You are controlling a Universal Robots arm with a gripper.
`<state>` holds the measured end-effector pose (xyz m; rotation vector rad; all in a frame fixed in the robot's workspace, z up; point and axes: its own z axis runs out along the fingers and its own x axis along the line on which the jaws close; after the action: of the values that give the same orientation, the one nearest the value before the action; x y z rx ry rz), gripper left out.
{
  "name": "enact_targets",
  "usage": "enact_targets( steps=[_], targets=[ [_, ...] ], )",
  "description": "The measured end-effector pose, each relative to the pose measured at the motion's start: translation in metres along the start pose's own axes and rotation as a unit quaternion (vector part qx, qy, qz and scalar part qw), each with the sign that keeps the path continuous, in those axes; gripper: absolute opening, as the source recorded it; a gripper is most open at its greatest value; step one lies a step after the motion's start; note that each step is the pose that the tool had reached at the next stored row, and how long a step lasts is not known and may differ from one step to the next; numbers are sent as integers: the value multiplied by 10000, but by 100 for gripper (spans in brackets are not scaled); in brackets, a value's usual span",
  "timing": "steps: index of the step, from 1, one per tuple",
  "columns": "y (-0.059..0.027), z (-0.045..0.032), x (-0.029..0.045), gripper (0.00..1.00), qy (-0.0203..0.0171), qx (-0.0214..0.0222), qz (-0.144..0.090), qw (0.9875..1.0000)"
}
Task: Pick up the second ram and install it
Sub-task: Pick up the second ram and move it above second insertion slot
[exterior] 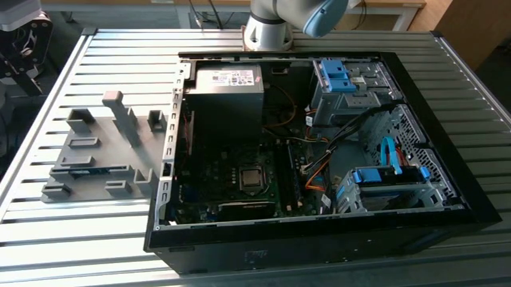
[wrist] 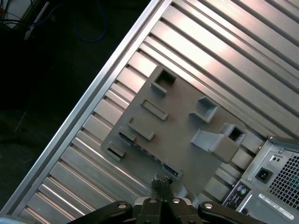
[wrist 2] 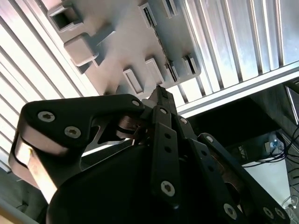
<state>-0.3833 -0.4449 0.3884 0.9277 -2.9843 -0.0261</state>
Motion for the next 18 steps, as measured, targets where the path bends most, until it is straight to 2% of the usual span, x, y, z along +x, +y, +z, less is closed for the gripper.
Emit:
enact_targets(
  steps=[18],
  targets=[
    [-3,-1,2,11,9,4,-374,9993]
  ],
)
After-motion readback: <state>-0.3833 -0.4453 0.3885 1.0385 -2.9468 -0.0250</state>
